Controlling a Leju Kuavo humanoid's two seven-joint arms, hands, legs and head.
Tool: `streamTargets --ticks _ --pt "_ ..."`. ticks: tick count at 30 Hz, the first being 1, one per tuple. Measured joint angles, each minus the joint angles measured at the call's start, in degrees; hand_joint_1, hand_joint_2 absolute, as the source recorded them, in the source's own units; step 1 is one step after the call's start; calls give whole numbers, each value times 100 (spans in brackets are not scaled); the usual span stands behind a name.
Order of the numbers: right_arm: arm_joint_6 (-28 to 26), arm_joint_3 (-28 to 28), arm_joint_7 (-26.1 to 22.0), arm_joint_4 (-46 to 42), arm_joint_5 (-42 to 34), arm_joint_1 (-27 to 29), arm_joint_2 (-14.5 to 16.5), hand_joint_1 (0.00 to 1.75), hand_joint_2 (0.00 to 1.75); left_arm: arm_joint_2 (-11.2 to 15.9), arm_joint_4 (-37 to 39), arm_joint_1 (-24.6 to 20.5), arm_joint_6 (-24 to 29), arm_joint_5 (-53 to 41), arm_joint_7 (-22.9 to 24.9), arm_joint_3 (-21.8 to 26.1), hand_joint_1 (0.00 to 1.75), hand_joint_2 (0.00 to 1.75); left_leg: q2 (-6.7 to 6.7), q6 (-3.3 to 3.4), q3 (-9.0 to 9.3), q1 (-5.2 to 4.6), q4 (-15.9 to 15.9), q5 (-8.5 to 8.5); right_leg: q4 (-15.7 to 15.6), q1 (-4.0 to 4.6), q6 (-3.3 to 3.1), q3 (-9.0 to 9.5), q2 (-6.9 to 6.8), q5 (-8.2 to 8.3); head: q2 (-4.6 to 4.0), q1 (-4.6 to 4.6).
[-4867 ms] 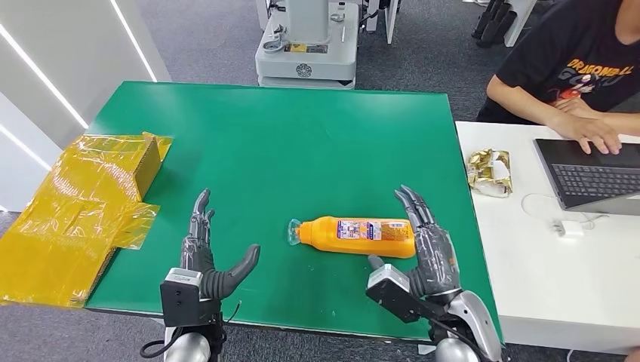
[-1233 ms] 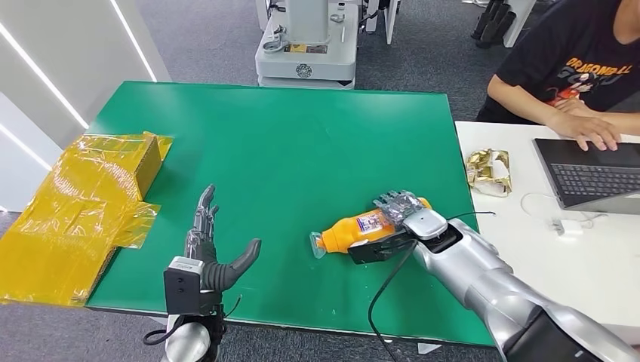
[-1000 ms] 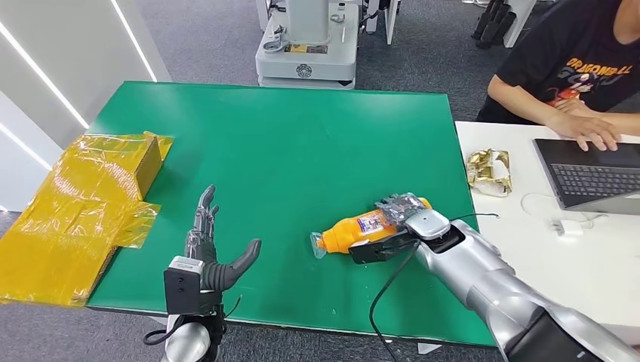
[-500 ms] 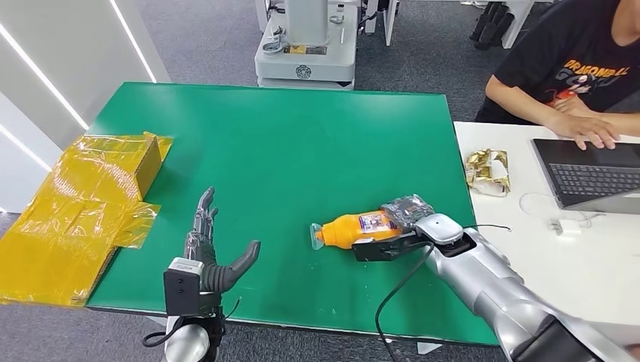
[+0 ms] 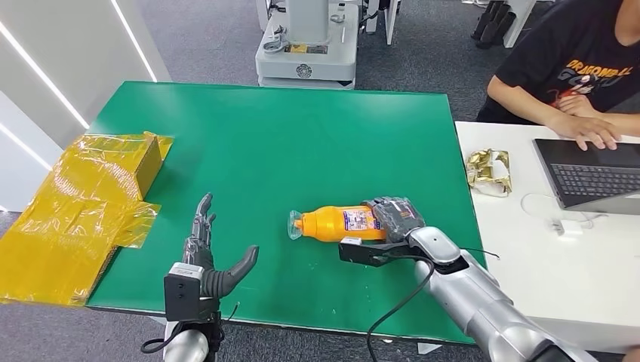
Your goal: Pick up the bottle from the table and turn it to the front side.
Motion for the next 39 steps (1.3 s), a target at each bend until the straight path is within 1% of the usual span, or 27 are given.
streamTargets --ticks 5,10,16,22,25,28,30,34,39 --pt "-730 -508 -192 -444 -431 325 84 175 175 -20 -9 20 30 -61 0 13 0 175 -1 0 -1 0 0 0 0 0 0 -1 -1 0 0 0" --pt "-1461 -1119 -570 -1025 -874 740 176 175 175 -58 -8 8 33 -85 0 13 0 175 -2 0 -3 0 0 0 0 0 0 -5 -2 -1 0 -1" --pt "-1685 -1503 -782 -1400 -1037 1009 216 175 175 -63 -8 -7 30 -85 -2 11 0 175 -1 0 -4 0 0 0 -1 0 0 -6 -2 -1 0 -1" --pt "-2393 -1765 -1478 -1851 -1578 1365 309 175 175 -63 31 -112 -13 54 -103 -34 0 175 -1 0 -4 0 0 0 -1 0 -1 -7 -1 -1 0 -1" --pt "-2651 -1832 -1844 -2044 -1930 1497 394 175 175 -60 68 -218 -114 225 -160 -117 0 175 0 0 -5 0 0 0 -1 0 -1 -9 0 -1 0 -2" --pt "-2751 -1849 -2129 -2129 -2289 1546 458 175 175 -58 120 -341 -307 435 -193 -216 0 175 0 0 -5 0 0 0 -1 0 -1 -10 0 -1 0 -1" --pt "-2723 -1847 -2202 -2153 -2461 1572 503 175 175 -59 162 -455 -467 605 -200 -283 0 175 0 0 -5 0 0 0 0 0 -1 -9 0 -1 0 -1" --pt "-2572 -1830 -2144 -2159 -2702 1572 649 175 175 -63 263 -753 -742 951 -192 -429 0 175 0 -3 -5 0 0 3 1 0 -2 -9 0 2 0 -1" --pt "-2468 -1777 -2125 -2158 -2764 1542 782 175 175 -68 356 -1020 -968 1175 -177 -591 0 175 0 -4 -6 0 0 3 1 0 -2 -10 0 2 0 -2"
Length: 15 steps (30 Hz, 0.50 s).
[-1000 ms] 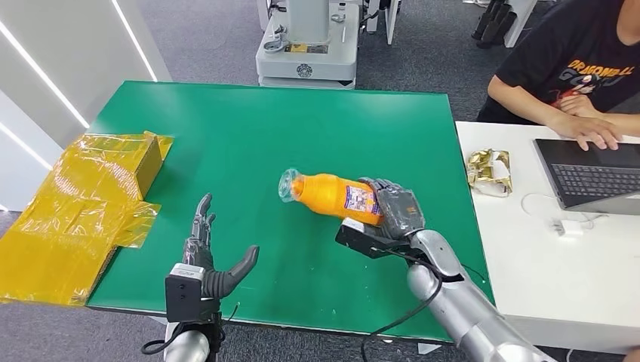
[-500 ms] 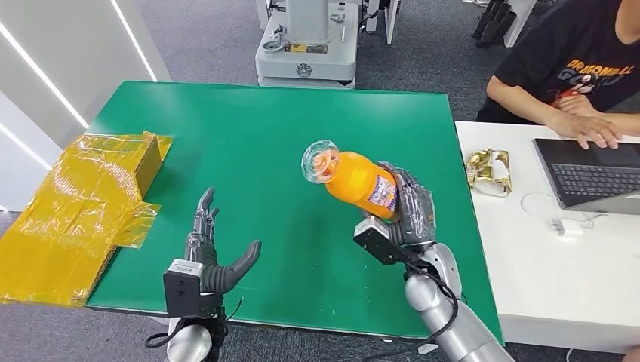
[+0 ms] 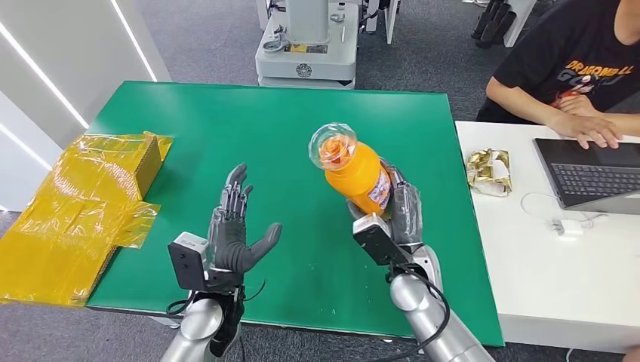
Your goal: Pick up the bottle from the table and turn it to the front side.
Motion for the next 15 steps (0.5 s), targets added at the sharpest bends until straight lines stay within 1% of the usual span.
streamTargets --ticks 5,10,15 --pt "270 136 100 -14 58 -4 139 175 175 -62 96 -271 -144 130 4 -204 0 175 1 0 -1 0 0 0 0 0 0 -2 0 0 0 1" --pt "813 290 361 104 120 -104 277 175 175 -104 186 -466 -153 217 4 -283 0 175 1 0 -1 0 -1 0 1 0 0 -2 1 0 0 1" --pt "1368 442 391 438 169 -335 415 175 175 -140 241 -561 -140 256 4 -284 0 175 1 -1 -1 1 0 1 2 0 -1 -2 1 1 0 0"
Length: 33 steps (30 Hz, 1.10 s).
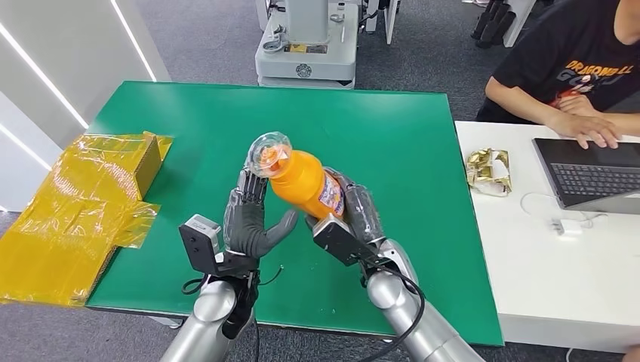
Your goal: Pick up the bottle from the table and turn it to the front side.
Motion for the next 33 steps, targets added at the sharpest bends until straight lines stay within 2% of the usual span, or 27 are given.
streamTargets --ticks 7,16,25,26,29,30,33 --pt "591 277 22 248 288 -115 102 175 175 -30 109 -41 53 67 -15 0 0 175 0 0 -1 0 0 -1 -1 0 0 -1 0 -1 0 0" --pt "771 391 52 408 316 -145 147 175 175 -27 237 -45 102 129 -37 0 0 175 0 0 -2 0 0 0 -1 0 0 -1 0 0 0 1" --pt "1299 456 183 543 478 -264 148 175 175 3 345 -50 244 317 -119 -2 0 175 1 0 -1 0 0 0 -1 0 0 -3 1 0 0 1" --pt "1315 459 190 558 488 -277 148 175 175 9 348 -50 250 320 -121 -2 37 175 1 0 -2 0 0 0 -1 0 0 -3 1 0 0 0" --pt "1334 462 204 593 514 -303 148 175 175 17 350 -46 285 321 -124 -4 167 175 1 0 -2 0 0 0 -1 0 0 -3 1 0 0 1" --pt "1331 461 211 601 522 -310 148 175 175 18 350 -44 296 322 -126 -5 175 175 1 0 -2 0 0 0 -1 0 0 -3 1 0 0 1" --pt "1306 460 239 613 550 -319 148 175 175 18 350 -37 305 319 -131 -15 175 175 1 0 -2 0 0 0 -1 0 0 -3 1 0 0 1"
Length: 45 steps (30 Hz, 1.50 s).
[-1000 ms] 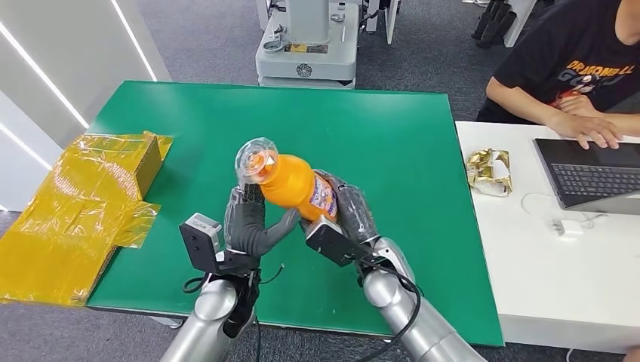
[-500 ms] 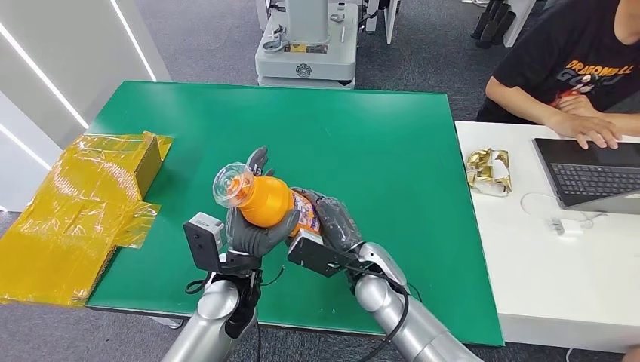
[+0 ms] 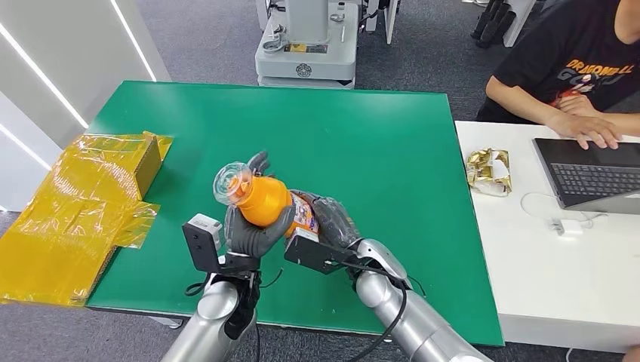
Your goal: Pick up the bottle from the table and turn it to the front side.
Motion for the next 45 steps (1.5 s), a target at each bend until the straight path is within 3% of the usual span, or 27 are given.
streamTargets --ticks 29,33,45 --pt "-145 -11 62 -74 155 107 7 173 175 0 97 -44 44 0 -44 -7 175 175 3 0 0 0 0 0 0 0 0 -2 3 0 0 0" --pt "-327 -13 53 -101 231 131 7 3 175 0 101 -51 62 -1 -50 -7 175 175 2 0 0 0 0 0 0 0 0 -2 3 0 0 0" --pt "-1153 -132 -202 -1261 -151 865 -10 0 175 16 109 -77 201 -5 -55 -7 175 175 2 0 0 0 -1 -1 -1 0 0 -3 3 -1 0 0"
